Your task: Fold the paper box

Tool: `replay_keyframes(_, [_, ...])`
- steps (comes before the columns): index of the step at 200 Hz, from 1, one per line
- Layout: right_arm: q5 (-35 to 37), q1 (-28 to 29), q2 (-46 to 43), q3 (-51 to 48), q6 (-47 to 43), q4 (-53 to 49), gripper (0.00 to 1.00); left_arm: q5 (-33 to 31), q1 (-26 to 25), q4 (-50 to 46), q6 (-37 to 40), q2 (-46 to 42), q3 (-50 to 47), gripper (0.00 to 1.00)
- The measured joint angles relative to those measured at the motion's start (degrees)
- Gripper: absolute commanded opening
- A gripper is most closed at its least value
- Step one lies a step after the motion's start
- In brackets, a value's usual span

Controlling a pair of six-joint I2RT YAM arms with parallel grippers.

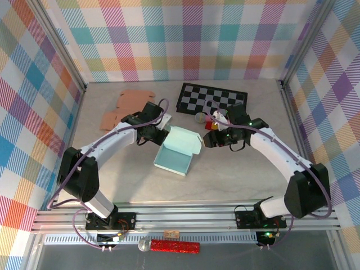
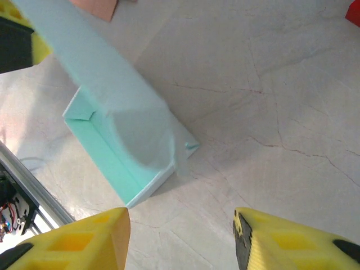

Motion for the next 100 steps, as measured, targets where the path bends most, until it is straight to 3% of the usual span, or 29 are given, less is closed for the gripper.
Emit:
replay_keyframes(45, [-0.4, 0.6, -0.8, -2.5, 0.8, 0.3, 0.56, -1.1, 0.0, 1.4, -1.9, -0.1, -0.4, 0.0])
replay_keyframes(100, [0.8, 1.6, 8.7, 2.2, 1.2, 2.1, 0.54, -1.3, 0.0, 1.5, -2.9, -0.1, -0.4, 0.0])
